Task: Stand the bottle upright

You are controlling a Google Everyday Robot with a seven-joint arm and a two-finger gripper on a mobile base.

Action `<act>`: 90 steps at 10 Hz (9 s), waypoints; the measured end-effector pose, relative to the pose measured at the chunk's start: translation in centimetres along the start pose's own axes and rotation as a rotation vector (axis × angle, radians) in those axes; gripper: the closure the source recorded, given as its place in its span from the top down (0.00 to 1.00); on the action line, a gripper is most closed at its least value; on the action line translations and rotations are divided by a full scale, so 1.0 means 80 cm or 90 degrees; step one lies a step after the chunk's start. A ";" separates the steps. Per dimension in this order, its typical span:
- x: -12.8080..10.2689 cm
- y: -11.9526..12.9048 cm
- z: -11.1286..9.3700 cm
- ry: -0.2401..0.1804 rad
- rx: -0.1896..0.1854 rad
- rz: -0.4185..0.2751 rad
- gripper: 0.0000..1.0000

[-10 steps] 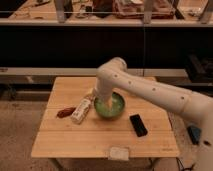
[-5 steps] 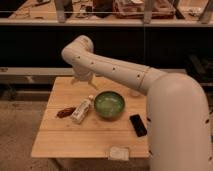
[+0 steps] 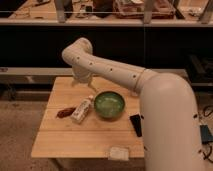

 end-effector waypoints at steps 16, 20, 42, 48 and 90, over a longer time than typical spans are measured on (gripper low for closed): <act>0.009 -0.032 0.069 -0.062 0.058 0.065 0.80; 0.009 -0.032 0.069 -0.062 0.058 0.065 0.80; -0.042 -0.045 0.092 -0.074 0.049 0.078 0.80; -0.055 -0.047 0.109 -0.088 0.039 0.069 0.80; -0.061 -0.030 0.175 -0.111 0.014 0.106 0.80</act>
